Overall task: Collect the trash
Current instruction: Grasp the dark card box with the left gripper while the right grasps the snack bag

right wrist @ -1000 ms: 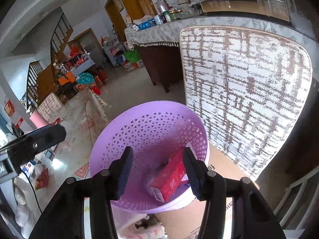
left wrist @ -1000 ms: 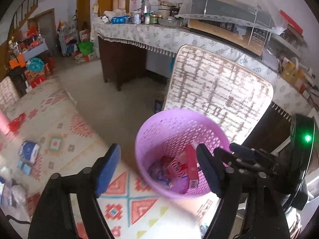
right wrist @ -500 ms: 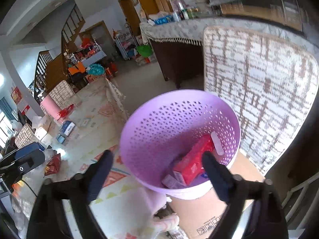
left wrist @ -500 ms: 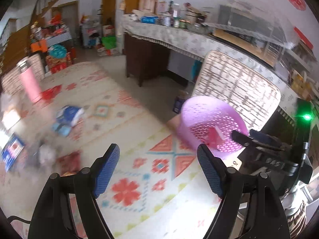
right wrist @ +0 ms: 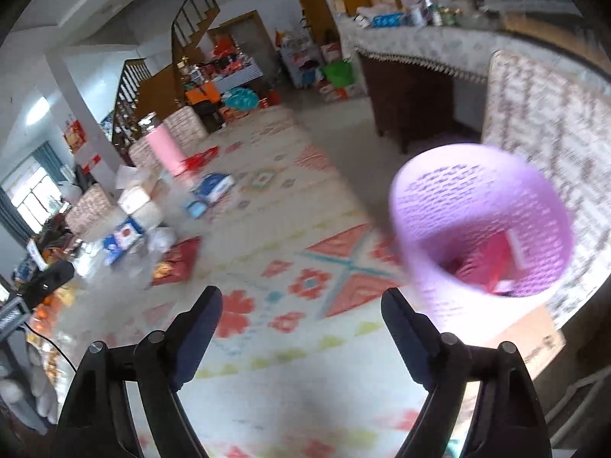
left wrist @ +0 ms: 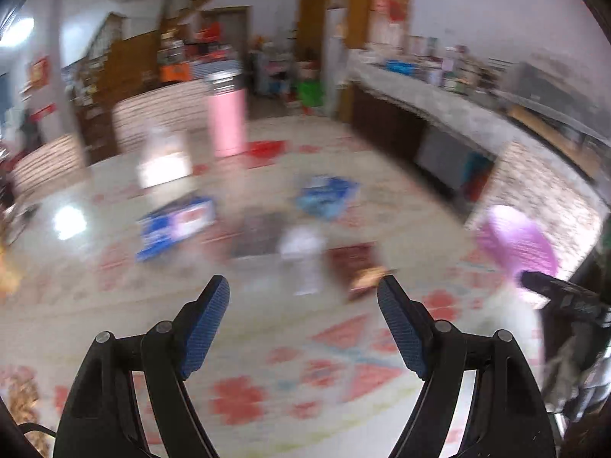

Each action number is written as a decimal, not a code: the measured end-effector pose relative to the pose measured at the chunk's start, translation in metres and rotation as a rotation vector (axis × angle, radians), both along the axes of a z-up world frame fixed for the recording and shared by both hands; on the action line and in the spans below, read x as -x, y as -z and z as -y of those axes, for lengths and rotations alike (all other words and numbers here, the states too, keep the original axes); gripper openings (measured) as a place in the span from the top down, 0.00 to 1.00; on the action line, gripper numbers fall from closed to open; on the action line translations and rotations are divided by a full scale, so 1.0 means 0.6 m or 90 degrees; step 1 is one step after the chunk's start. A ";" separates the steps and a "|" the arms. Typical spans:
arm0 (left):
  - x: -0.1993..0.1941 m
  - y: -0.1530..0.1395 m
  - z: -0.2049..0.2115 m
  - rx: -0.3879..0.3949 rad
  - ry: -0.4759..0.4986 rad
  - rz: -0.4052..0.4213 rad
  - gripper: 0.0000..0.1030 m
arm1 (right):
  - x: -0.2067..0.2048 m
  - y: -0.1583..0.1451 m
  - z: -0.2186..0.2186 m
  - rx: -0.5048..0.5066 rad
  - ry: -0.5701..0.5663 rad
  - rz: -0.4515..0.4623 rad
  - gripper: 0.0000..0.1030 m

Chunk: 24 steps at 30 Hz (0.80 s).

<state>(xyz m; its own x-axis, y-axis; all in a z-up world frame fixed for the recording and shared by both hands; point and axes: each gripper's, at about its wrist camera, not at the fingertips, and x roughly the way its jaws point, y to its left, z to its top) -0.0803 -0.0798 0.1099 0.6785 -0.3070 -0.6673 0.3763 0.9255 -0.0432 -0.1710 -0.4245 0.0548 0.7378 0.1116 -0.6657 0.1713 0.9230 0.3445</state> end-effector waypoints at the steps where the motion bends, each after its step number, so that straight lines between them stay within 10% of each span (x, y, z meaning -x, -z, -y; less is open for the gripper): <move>1: -0.009 0.007 -0.036 -0.005 -0.026 -0.004 0.23 | -0.007 0.003 -0.012 -0.007 -0.013 -0.004 0.14; 11: -0.072 0.063 -0.238 0.045 -0.170 -0.073 0.23 | -0.107 0.030 -0.177 0.042 -0.142 -0.053 0.14; 24: -0.189 0.104 -0.084 0.059 -0.050 -0.156 0.23 | -0.249 0.079 -0.223 0.055 -0.106 -0.081 0.14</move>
